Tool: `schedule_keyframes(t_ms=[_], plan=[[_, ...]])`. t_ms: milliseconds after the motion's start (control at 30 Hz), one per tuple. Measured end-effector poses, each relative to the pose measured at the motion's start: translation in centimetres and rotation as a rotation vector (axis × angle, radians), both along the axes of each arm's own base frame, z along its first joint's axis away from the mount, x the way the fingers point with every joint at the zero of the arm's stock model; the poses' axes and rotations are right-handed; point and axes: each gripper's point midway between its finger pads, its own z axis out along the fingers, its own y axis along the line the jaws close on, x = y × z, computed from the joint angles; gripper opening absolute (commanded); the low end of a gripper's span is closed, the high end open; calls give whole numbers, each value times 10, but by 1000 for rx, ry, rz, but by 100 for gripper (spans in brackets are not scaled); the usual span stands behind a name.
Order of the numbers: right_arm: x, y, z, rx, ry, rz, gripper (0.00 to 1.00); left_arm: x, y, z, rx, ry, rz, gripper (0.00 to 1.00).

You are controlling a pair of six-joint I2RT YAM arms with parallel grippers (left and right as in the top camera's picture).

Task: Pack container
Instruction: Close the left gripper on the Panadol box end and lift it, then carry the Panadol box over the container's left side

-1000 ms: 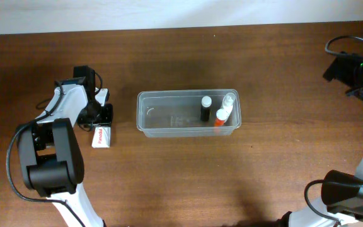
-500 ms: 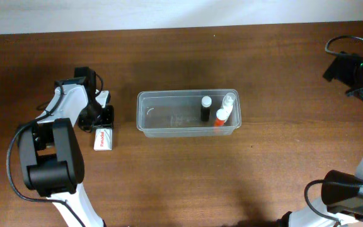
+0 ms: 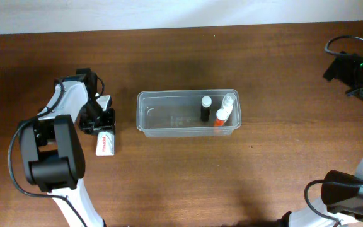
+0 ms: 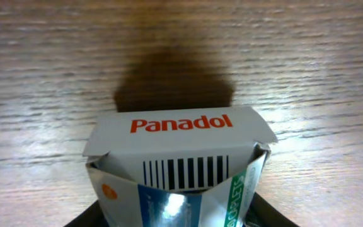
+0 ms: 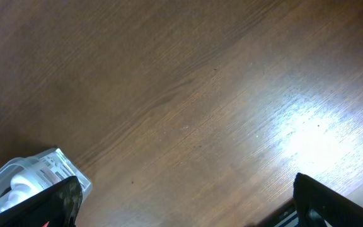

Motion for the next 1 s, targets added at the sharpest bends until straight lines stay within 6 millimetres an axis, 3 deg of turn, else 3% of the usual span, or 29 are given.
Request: schedule_keyframes(t_ms=[200, 600, 800, 1000], plan=[[0, 0, 0, 0, 0, 0, 98, 12, -12, 18, -43, 0, -4, 47], [0, 0, 0, 0, 0, 0, 98, 59, -55, 103, -43, -153, -120, 48], [0, 0, 0, 0, 0, 0, 98, 67, -59, 145, 31, -213, -169, 47], [0, 0, 0, 0, 0, 0, 98, 71, -63, 171, 64, -260, -236, 48]])
